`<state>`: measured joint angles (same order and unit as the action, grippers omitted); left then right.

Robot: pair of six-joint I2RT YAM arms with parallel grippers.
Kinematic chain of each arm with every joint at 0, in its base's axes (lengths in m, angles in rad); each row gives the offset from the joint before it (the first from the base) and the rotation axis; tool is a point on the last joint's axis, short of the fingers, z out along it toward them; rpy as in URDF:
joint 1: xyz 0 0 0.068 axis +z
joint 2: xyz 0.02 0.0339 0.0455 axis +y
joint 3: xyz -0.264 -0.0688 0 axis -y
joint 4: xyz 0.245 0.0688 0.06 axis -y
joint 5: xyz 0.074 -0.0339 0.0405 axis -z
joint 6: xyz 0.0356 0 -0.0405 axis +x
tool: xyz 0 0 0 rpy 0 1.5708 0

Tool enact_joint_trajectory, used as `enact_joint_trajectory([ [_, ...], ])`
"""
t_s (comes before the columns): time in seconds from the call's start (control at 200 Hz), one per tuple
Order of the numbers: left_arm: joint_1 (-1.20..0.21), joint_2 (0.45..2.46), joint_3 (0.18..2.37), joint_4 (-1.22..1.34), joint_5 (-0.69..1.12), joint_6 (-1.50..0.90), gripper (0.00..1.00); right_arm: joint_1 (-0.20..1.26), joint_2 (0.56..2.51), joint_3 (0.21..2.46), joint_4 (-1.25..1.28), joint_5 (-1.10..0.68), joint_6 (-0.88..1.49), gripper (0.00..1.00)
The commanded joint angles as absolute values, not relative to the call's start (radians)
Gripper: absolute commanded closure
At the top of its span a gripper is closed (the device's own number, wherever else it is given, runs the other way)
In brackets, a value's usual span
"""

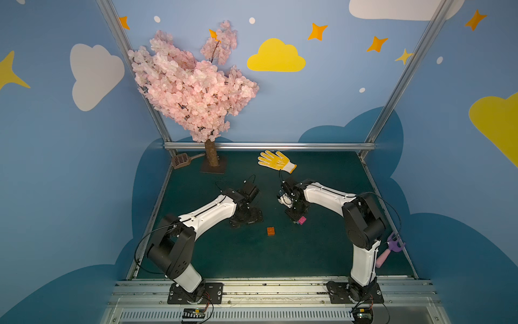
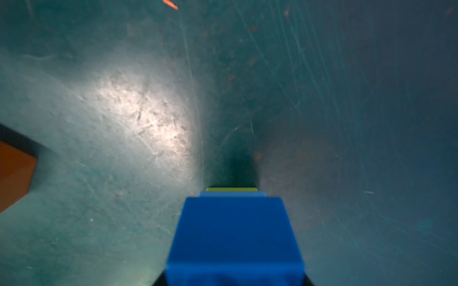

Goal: Assemble the letter y with lego
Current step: Pick up the lego brick from the center of the board.

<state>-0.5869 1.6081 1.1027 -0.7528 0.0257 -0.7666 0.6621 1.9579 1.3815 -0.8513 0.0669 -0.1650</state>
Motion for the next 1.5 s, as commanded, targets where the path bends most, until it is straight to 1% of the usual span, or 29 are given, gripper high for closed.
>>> enact_joint_trajectory([
  [0.0,-0.583,1.609,1.096,-0.759,0.020,-0.764,0.02,0.661,1.986,1.381,-0.853,0.059,-0.156,0.70],
  [0.145,-0.583,1.609,1.101,-0.760,0.020,-0.764,0.02,0.661,1.994,1.383,-0.854,0.060,-0.155,0.70],
  [0.245,-0.583,1.609,1.104,-0.759,0.021,-0.763,0.02,0.662,2.000,1.384,-0.856,0.061,-0.156,0.72],
  [0.29,-0.583,1.609,1.103,-0.759,0.021,-0.763,0.02,0.660,2.001,1.385,-0.857,0.061,-0.155,0.77],
  [0.36,-0.583,1.610,1.107,-0.759,0.024,-0.762,0.02,0.661,1.998,1.386,-0.857,0.063,-0.155,0.87],
  [0.511,-0.575,1.605,1.123,-0.769,0.033,-0.746,0.02,0.663,1.945,1.394,-0.869,0.048,-0.177,0.92],
  [0.661,-0.540,1.594,1.147,-0.794,0.042,-0.716,0.02,0.666,1.894,1.423,-0.895,-0.035,-0.253,1.00],
  [0.841,-0.460,1.559,1.151,-0.818,0.061,-0.681,0.03,0.696,1.880,1.453,-0.933,-0.093,-0.375,1.00],
  [0.971,-0.410,1.535,1.136,-0.824,0.076,-0.661,0.03,0.750,1.872,1.454,-0.947,-0.120,-0.477,1.00],
  [1.196,-0.361,1.518,1.101,-0.827,0.100,-0.647,0.03,0.867,1.864,1.451,-0.934,-0.022,-0.591,1.00],
  [1.497,-0.337,1.494,1.068,-0.816,0.122,-0.634,0.03,0.933,1.870,1.438,-0.902,0.057,-0.638,1.00],
])
